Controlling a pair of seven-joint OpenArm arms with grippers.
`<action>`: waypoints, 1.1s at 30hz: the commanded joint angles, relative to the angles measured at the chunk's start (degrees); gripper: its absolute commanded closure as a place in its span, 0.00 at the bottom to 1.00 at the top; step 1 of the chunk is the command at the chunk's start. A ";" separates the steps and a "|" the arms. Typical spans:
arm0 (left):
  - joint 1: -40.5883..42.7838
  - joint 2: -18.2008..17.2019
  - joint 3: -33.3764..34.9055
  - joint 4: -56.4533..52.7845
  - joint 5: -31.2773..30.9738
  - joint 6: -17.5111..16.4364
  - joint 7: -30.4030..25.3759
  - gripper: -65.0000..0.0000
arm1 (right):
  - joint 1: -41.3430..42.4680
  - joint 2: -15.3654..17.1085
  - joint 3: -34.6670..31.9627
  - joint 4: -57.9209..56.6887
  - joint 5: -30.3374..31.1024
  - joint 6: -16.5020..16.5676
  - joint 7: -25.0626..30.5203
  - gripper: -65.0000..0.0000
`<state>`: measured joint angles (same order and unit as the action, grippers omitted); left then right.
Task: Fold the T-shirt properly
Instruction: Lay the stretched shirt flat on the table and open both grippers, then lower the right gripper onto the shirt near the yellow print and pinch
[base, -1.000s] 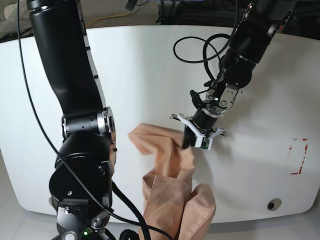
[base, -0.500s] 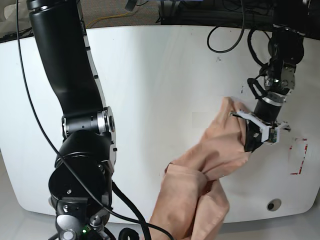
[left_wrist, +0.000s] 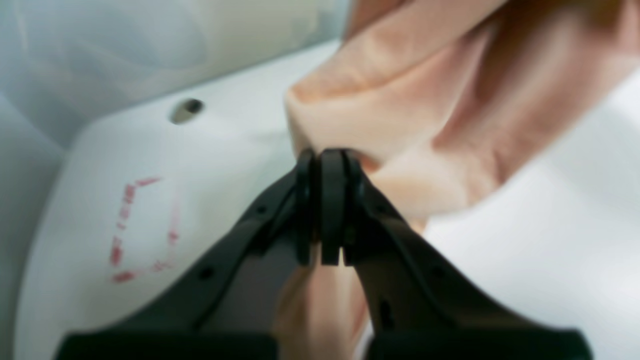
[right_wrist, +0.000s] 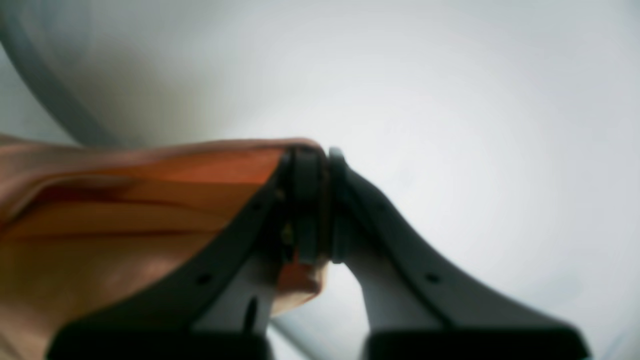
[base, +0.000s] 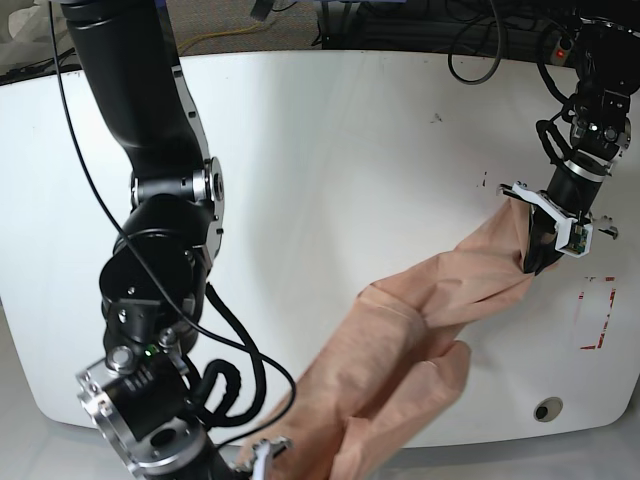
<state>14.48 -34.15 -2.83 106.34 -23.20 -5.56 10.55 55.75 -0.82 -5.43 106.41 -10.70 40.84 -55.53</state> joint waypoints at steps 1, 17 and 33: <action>0.60 -0.88 -0.47 0.86 0.04 0.68 1.19 0.99 | -3.75 0.34 3.81 2.38 -0.77 -0.84 1.07 1.00; 9.92 -0.18 -2.40 -1.86 0.04 0.16 1.63 0.99 | -28.98 -1.51 32.55 -2.89 5.47 -0.84 1.24 1.00; 13.78 0.00 -5.39 -3.44 1.62 -3.89 1.63 0.99 | -40.93 -1.25 45.30 -7.55 11.36 -0.84 1.07 0.75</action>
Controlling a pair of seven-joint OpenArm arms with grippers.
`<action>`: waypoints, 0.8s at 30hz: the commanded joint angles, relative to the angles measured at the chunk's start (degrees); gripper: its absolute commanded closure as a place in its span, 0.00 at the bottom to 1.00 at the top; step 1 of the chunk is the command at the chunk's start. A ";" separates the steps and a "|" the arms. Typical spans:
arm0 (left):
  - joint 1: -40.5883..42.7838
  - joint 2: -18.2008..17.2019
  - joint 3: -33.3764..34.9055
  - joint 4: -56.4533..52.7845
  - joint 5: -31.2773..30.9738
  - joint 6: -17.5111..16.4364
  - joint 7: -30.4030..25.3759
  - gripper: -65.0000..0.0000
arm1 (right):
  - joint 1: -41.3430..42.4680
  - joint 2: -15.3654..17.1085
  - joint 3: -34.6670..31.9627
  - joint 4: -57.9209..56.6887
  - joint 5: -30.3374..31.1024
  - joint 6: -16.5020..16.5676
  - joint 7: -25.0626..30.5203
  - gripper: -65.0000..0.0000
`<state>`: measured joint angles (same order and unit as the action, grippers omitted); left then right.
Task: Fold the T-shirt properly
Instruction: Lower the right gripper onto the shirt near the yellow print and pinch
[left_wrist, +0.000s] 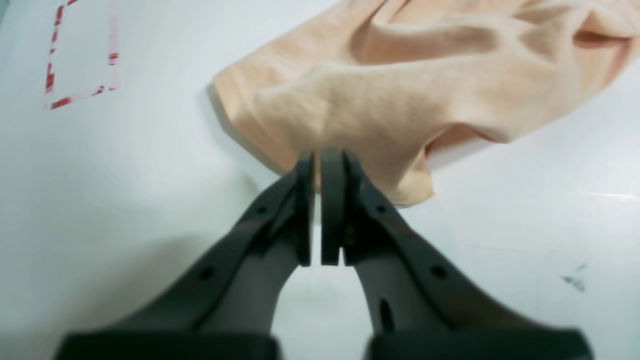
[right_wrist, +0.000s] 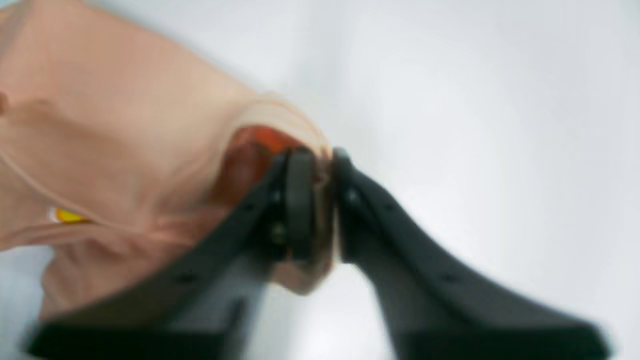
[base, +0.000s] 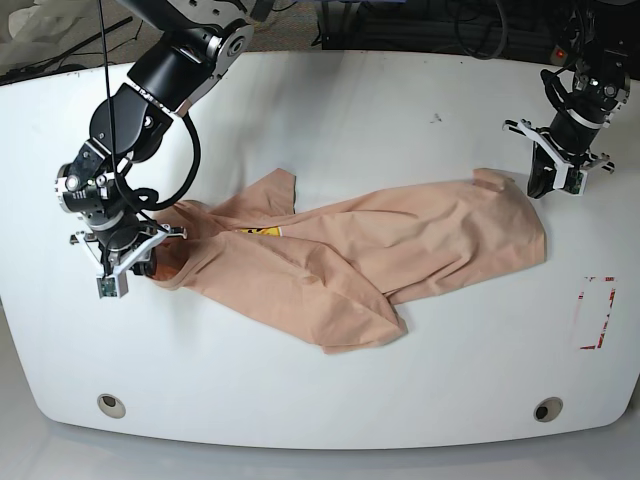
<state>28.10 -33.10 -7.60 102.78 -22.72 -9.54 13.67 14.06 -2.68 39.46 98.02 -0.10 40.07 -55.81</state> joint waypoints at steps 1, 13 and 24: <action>0.25 -0.96 -0.62 -0.23 2.19 0.09 -1.58 0.99 | -0.13 0.61 0.58 1.10 0.85 -0.07 1.17 0.64; 0.17 -0.88 -0.62 -0.14 3.95 0.00 -1.58 0.99 | -7.43 0.61 -5.57 13.06 8.14 -0.07 -6.83 0.27; 0.17 -0.70 -0.62 1.70 3.86 0.00 -1.58 0.98 | -8.92 5.01 -25.70 12.53 8.67 -0.07 -6.65 0.29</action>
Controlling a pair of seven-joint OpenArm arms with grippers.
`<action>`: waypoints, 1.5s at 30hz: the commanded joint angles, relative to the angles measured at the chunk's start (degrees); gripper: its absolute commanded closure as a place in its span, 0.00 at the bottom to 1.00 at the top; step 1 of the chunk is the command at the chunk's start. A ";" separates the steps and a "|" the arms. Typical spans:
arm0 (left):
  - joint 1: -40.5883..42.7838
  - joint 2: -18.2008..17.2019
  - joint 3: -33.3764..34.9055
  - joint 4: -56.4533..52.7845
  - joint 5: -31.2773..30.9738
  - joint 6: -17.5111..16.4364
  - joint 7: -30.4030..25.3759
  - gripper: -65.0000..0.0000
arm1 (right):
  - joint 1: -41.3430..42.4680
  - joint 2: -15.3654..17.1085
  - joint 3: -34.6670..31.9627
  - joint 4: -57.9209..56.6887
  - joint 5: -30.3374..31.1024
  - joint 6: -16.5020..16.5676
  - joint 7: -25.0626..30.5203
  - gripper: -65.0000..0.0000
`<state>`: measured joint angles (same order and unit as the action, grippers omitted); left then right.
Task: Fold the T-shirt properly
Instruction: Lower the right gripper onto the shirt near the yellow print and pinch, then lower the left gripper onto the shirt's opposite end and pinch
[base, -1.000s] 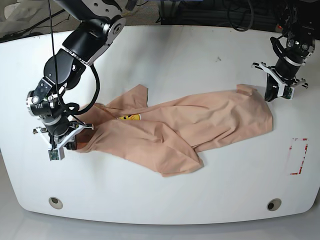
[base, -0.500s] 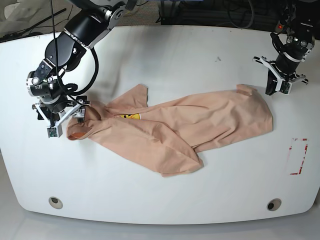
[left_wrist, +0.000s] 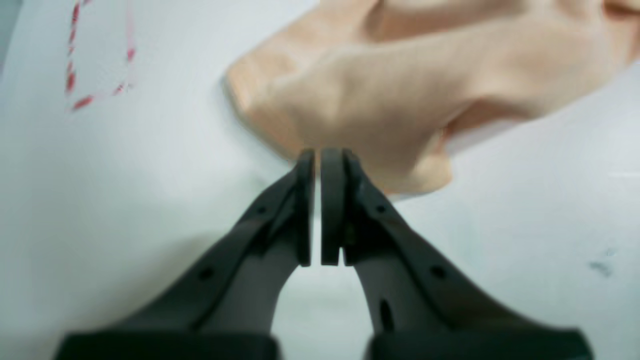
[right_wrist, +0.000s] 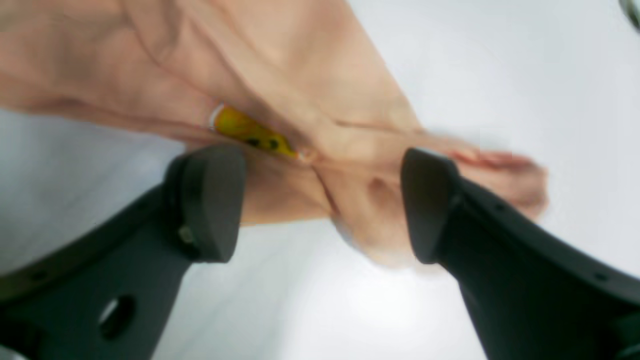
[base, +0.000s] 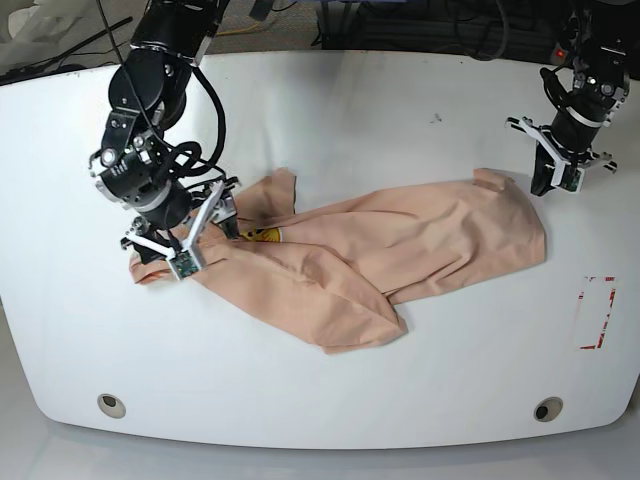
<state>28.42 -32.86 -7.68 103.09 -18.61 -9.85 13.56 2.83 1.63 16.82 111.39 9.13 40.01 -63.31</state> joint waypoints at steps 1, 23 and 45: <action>-0.16 -0.94 -0.54 1.57 -0.25 0.31 -1.47 0.98 | 3.19 0.70 -4.56 -1.72 -1.08 -0.01 0.85 0.29; -1.92 1.26 -1.24 2.45 -0.25 0.48 -1.39 0.95 | 20.69 1.14 -15.72 -40.23 -1.52 -0.01 10.43 0.30; -25.22 17.70 -15.92 -11.70 -0.16 0.57 18.66 0.20 | 23.32 1.14 -15.72 -39.35 -1.61 -0.01 12.80 1.00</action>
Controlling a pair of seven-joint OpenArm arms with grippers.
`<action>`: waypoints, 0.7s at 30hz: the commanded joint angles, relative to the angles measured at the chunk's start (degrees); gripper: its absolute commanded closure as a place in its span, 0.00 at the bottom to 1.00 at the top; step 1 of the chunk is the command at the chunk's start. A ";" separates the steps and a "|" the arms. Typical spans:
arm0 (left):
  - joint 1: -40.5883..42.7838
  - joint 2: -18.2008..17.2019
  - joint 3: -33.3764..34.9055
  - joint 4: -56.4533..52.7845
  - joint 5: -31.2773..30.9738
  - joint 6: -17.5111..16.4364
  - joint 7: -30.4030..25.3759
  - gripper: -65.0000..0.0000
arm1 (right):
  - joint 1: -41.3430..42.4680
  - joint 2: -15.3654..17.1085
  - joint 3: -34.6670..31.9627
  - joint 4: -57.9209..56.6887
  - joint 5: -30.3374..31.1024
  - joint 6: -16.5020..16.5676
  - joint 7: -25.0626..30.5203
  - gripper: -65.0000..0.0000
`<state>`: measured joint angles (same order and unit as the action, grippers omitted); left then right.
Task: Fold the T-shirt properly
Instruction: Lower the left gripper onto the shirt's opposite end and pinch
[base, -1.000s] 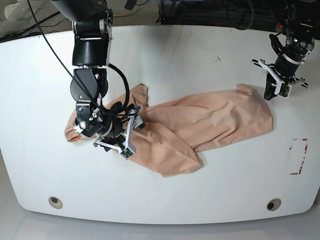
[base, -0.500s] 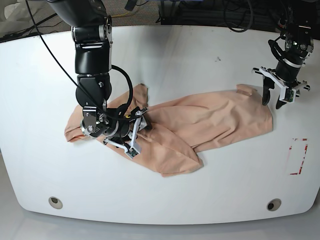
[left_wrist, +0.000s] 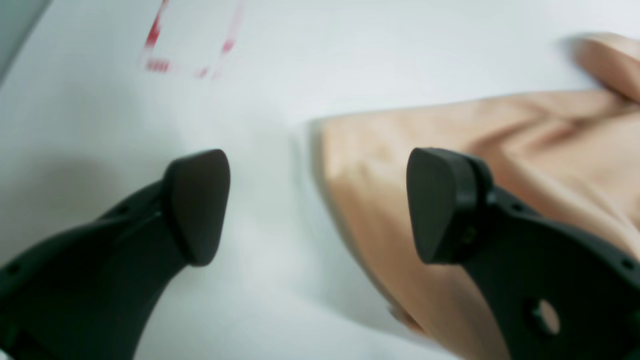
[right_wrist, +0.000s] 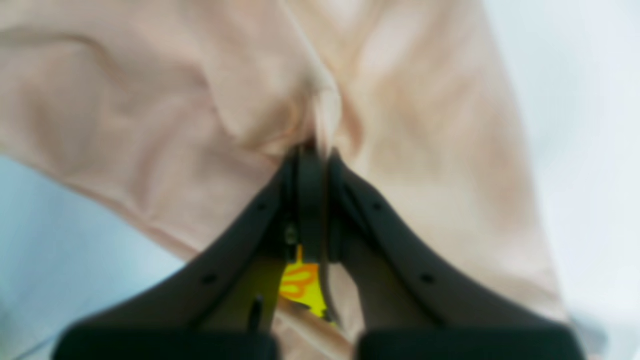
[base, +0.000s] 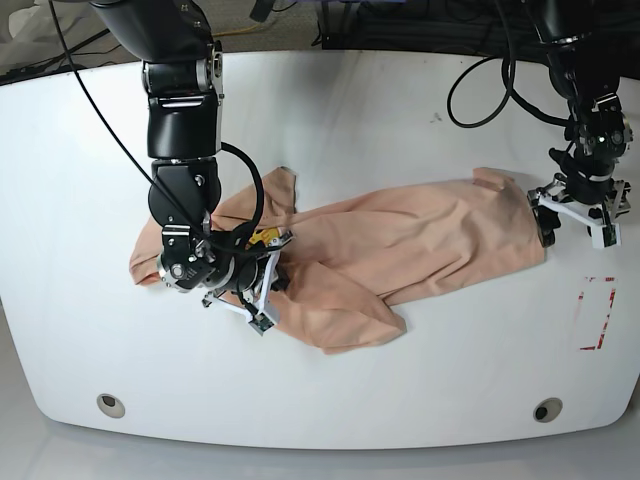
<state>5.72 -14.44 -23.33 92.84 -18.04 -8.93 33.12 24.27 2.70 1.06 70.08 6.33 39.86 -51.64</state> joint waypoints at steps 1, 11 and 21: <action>-3.56 -0.64 -0.27 -2.68 -0.73 -0.35 -0.64 0.20 | 1.88 0.07 0.04 2.22 1.10 0.14 1.13 1.00; -14.02 -0.03 0.17 -18.42 -0.81 -0.52 -0.38 0.19 | 1.88 0.07 0.04 3.98 1.10 0.14 1.13 1.00; -17.01 2.17 5.88 -24.66 -0.81 -5.18 -0.29 0.19 | 1.79 0.16 0.13 4.07 1.19 0.14 1.13 1.00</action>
<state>-9.74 -12.32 -17.58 67.53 -18.39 -14.22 33.43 24.18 2.72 1.06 72.82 6.42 39.92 -51.62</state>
